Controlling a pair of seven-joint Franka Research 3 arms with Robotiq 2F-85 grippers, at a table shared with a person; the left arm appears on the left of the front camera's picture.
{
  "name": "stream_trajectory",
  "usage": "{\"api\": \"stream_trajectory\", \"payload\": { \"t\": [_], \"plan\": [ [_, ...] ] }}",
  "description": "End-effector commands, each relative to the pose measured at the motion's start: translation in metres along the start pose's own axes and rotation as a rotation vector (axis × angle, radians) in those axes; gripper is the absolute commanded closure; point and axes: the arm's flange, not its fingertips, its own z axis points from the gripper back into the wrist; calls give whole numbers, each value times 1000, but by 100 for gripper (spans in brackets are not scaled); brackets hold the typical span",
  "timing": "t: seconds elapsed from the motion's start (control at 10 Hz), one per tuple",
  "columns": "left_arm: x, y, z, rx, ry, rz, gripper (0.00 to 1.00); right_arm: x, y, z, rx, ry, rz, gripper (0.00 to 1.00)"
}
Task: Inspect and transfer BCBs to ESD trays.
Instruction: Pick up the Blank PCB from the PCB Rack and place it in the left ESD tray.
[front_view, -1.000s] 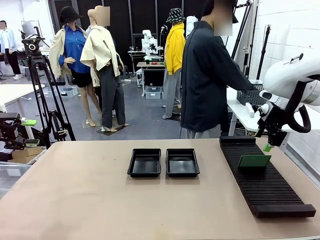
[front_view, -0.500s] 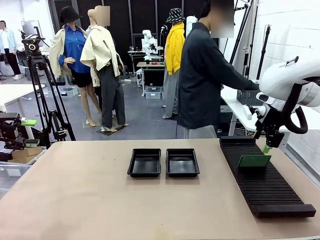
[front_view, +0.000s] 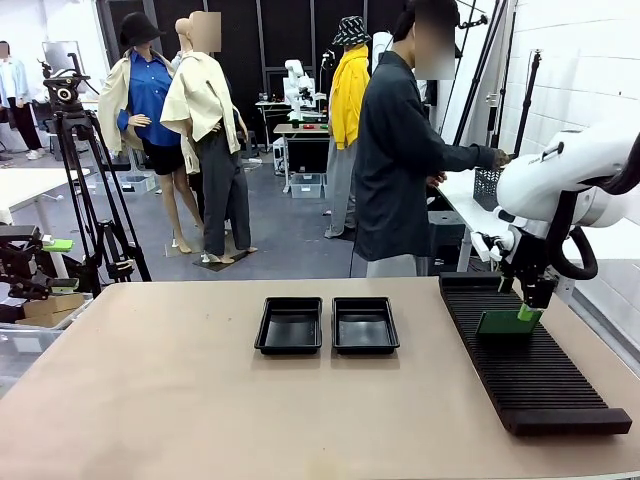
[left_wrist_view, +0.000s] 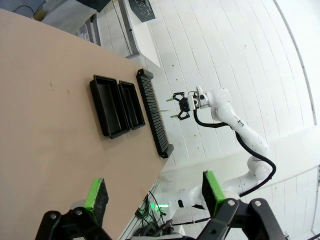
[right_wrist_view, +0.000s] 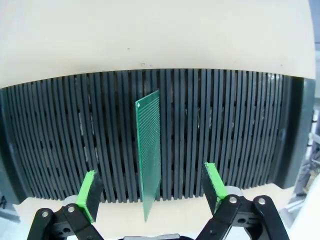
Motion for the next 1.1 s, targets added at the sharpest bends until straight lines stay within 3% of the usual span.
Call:
{"api": "stream_trajectory", "payload": {
  "t": [0.0, 1.0],
  "plan": [
    [1, -2, 1, 8, -8, 15, 0, 3, -11, -12, -29, 65, -69, 0],
    [1, -2, 1, 8, -8, 15, 0, -3, -16, -23, -13, 72, -52, 3]
  ]
}}
